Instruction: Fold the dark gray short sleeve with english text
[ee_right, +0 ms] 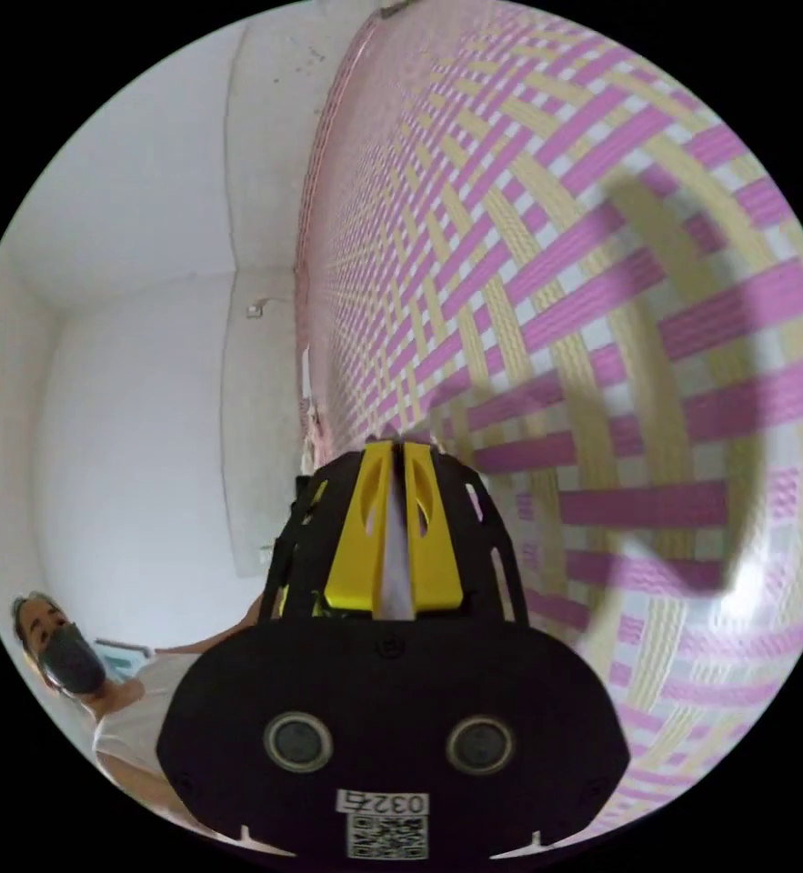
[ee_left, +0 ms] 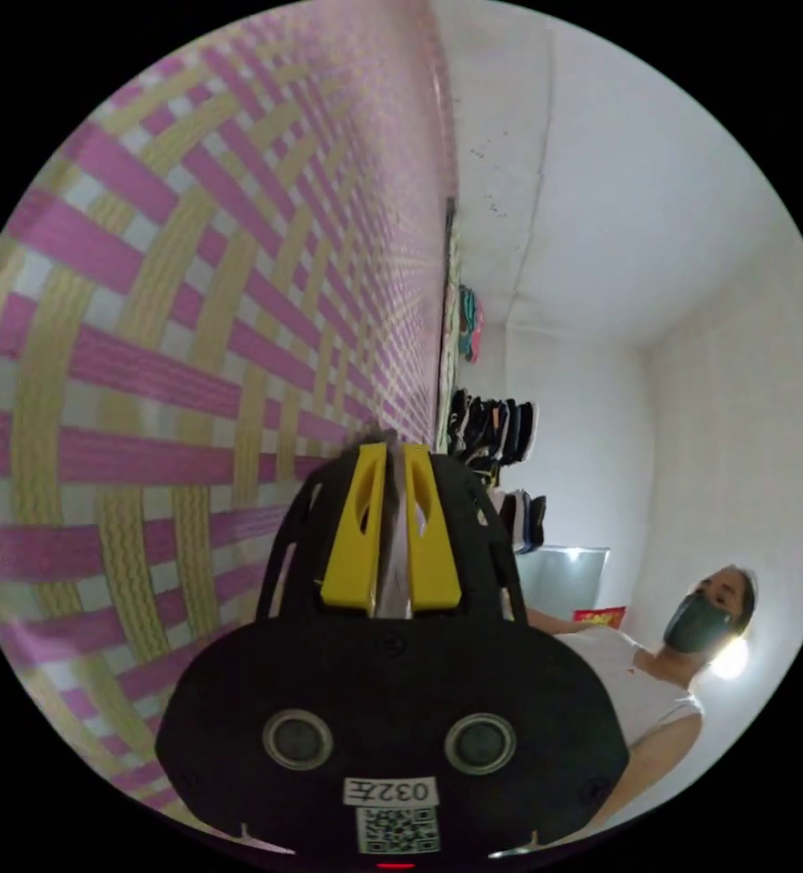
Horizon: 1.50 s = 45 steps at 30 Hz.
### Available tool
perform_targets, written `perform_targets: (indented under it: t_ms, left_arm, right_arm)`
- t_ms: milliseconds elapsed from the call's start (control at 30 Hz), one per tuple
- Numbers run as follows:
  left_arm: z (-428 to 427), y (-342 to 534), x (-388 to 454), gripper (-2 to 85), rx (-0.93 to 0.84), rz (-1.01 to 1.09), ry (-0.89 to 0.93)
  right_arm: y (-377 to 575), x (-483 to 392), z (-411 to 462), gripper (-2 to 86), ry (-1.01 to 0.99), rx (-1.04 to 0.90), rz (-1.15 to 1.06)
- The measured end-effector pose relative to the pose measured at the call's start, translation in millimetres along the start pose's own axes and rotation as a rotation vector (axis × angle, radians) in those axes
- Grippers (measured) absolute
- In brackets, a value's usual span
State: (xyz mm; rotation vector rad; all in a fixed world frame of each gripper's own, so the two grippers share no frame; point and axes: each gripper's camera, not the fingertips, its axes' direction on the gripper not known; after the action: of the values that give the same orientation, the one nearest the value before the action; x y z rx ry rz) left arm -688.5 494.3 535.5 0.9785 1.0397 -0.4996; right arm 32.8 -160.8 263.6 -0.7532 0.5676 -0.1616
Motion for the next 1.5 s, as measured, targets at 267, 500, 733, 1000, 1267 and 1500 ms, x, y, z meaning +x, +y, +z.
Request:
perform_targets:
  t_ms: [267, 500, 733, 1000, 1267, 1500]
  left_arm:
    - [42, 32, 77, -0.9, 0.036, 0.351, -0.161]
    - [84, 10, 65, -0.9, -0.017, 0.234, -0.341]
    - [63, 76, 100, -1.0, 0.069, 0.297, -0.252]
    - [76, 223, 109, 0.4, -0.090, 0.347, -0.312]
    - [71, 262, 117, 0.9, 0.072, 0.249, -0.377]
    - [65, 286, 122, 7.8, 0.078, 0.196, -0.371]
  right_arm:
    - [44, -87, 50, -1.0, 0.228, -0.007, -0.435]
    - [19, -66, 97, -1.0, 0.303, -0.038, -0.278]
    - [80, -79, 68, -1.0, 0.231, 0.100, -0.288]
    - [216, -77, 90, -1.0, 0.288, -0.118, -0.470]
    - [237, -71, 101, 0.3, 0.399, -0.062, -0.357]
    - [252, -48, 60, 9.8, 0.335, 0.103, -0.135]
